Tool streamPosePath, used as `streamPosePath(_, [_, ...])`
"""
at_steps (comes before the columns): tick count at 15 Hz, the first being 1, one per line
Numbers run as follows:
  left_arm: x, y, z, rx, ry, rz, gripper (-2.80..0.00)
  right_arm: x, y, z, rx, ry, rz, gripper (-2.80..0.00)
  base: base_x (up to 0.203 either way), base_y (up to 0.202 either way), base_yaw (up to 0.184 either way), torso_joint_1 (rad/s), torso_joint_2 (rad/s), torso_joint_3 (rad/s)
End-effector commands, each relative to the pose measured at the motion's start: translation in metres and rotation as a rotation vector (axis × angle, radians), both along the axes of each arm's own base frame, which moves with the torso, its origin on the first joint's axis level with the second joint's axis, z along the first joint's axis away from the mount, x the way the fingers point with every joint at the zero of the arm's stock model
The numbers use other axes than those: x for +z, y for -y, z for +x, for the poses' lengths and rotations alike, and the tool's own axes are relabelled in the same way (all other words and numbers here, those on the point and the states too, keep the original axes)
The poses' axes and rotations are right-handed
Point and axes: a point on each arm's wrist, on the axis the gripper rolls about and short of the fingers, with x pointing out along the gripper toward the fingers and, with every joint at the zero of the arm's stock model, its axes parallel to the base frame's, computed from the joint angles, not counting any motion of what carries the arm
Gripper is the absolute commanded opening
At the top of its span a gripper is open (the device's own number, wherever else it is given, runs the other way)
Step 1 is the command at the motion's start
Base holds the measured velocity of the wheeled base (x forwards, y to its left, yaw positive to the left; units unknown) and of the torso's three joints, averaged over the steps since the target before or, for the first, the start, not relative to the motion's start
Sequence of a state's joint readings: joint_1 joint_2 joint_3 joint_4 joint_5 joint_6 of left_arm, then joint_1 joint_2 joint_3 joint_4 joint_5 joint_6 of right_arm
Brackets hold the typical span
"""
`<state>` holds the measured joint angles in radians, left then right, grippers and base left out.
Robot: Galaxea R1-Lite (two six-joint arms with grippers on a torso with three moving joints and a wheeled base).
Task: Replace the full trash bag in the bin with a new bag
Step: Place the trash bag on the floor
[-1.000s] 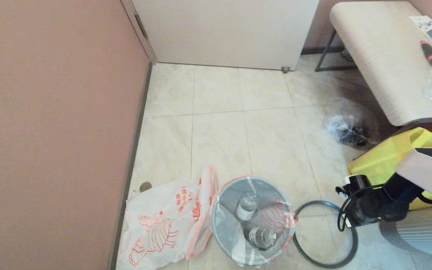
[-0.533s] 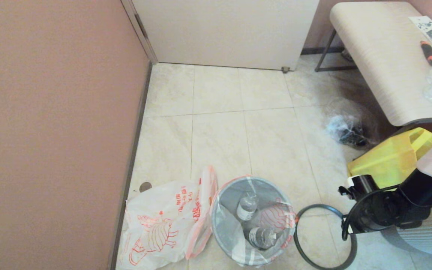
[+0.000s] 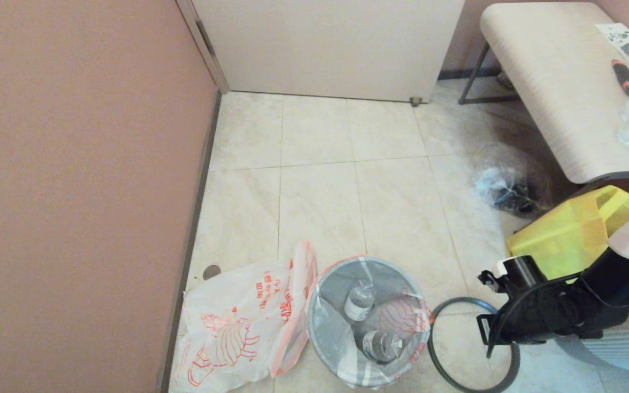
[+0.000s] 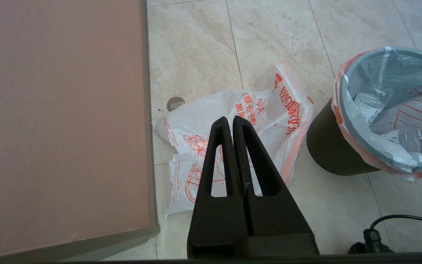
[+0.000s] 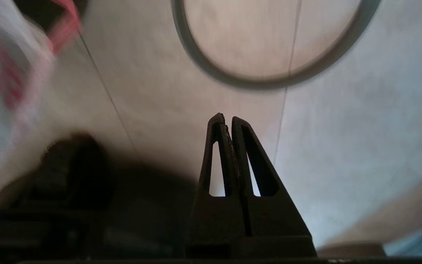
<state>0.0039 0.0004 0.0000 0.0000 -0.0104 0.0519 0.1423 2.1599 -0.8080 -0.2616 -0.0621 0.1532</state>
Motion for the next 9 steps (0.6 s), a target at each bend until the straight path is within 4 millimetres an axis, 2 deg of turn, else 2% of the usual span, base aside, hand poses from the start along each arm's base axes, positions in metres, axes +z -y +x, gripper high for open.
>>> streamPosePath(1, [0.0,0.0,0.0,0.0,0.0,0.0,-2.8,-0.003,-0.006,0.012,0.018,0.022,0.006,-2.8,0.0,0.0,0.0,0.0,0.0,0.0])
streamPosePath(3, [0.0,0.0,0.0,0.0,0.002,0.0,-2.8,0.001,-0.019,0.018,0.061,0.049,0.016,-2.8,0.0,0.0,0.0,0.0,0.0,0.0])
streamPosePath(4, [0.0,0.0,0.0,0.0,0.002,0.0,-2.8,0.004,-0.025,0.021,0.086,0.073,0.038,0.0,0.0,0.0,0.0,0.0,0.0,0.0])
streamPosePath(7, [0.0,0.0,0.0,0.0,0.002,0.0,-2.8,0.007,-0.043,0.03,0.134,0.119,0.057,0.0,0.0,0.0,0.0,0.0,0.0,0.0])
streamPosePath(9, [0.0,0.0,0.0,0.0,0.002,0.0,-2.8,-0.001,-0.051,0.036,0.149,0.114,0.05,0.0,0.0,0.0,0.0,0.0,0.0,0.0])
